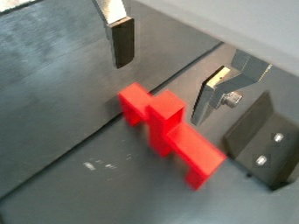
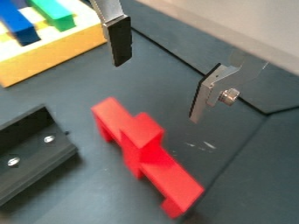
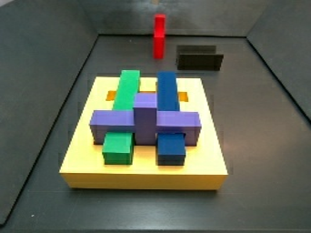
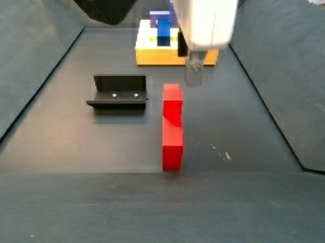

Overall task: Pick up the red object. Move up. Move to above the board. Insert the red object.
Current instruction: Pick up the red object.

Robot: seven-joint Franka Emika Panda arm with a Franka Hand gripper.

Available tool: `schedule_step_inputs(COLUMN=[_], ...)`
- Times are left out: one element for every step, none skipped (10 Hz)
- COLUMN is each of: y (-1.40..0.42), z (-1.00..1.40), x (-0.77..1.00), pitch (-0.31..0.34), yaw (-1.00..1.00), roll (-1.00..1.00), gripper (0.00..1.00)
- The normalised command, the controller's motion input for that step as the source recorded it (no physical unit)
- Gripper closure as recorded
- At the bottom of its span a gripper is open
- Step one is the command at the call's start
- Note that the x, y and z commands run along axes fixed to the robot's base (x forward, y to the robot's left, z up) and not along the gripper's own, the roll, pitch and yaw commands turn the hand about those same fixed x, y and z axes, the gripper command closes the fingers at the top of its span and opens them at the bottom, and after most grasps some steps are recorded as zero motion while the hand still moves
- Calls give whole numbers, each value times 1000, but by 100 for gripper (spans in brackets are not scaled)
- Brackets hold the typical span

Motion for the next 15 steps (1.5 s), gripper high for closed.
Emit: schedule_step_inputs(y=[340,211,103,0,-23,-14,-37,-66,-71,-37,0,0,0,0,0], z=[-351,-374,-351,-300,-183,-237,-300,-254,-297,-289,-200,-200,-229,-163,-134], x=[543,509,440,191,343,311,0,-103,-43,-49,-46,0,-63,-131,-103], pitch=[74,60,53,0,39,11,3,0,-3,-20,-10,-20,-41,-43,-47], yaw=[-9,0,0,-54,-60,-60,-197,-237,-223,-206,-146,-109,-80,-43,-17], roll=[-130,-119,-114,-104,-114,-131,-69,-61,-71,-89,-81,-79,-77,-64,-63], gripper=[0,0,0,0,0,0,0,0,0,0,0,0,0,0,0])
